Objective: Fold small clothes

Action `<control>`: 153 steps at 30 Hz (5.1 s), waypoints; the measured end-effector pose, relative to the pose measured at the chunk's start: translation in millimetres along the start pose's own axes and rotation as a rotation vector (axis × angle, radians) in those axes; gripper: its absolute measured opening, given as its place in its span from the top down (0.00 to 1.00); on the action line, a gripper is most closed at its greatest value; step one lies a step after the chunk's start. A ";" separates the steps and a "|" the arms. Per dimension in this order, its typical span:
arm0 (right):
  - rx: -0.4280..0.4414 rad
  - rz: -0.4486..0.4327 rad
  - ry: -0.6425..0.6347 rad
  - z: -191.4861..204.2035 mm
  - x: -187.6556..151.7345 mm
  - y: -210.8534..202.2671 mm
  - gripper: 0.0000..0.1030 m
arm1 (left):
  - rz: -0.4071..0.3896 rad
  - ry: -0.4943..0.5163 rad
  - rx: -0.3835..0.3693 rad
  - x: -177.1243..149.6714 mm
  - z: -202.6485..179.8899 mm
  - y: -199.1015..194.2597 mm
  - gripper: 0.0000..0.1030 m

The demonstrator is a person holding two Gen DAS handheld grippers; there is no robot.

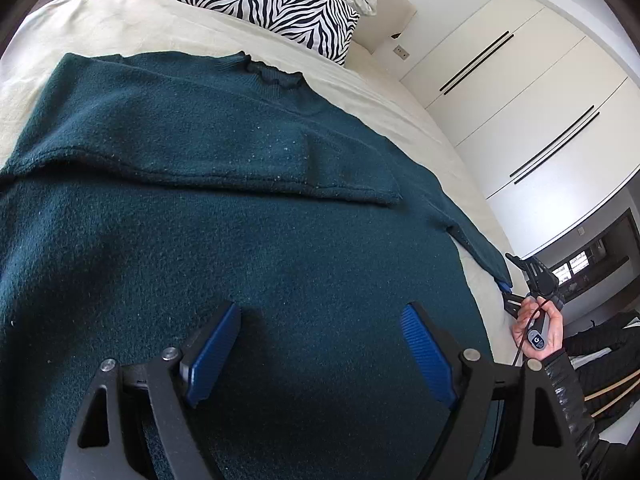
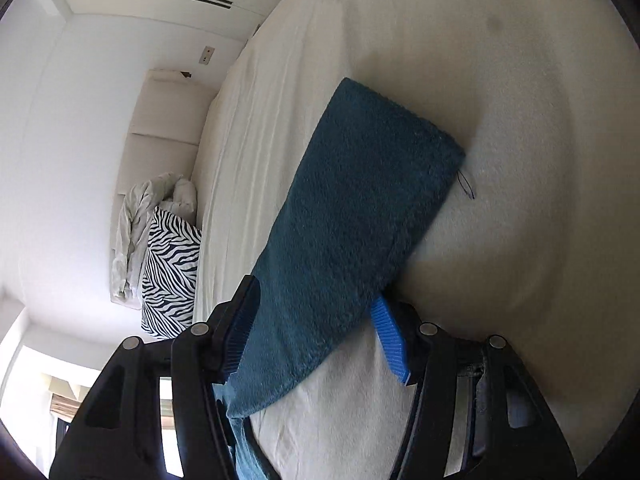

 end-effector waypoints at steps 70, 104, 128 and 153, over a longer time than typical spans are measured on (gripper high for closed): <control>0.245 0.545 -0.399 158.0 -271.4 64.2 0.33 | -0.157 -0.076 0.086 112.5 62.8 -0.6 0.92; 0.314 0.544 -0.296 214.7 -178.5 161.0 0.36 | -0.205 -0.149 0.002 97.3 99.4 14.7 0.89; 0.315 0.840 -0.366 157.0 -205.7 154.2 0.37 | -0.211 -0.157 -0.024 95.4 103.4 16.3 0.88; 0.261 0.496 -0.370 29.7 -223.7 -97.8 0.37 | -0.185 -0.167 0.150 -62.8 69.8 -157.6 0.37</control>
Point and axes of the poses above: each gripper's, at about its wrist camera, not at the fingertips, and y roughly the way its jaws point, z to its left, x to its top, the point moved 1 cm from there along y, roughly the way its jaws point, and after that the axes turned 1 degree about -y, right-handed, at the moved point
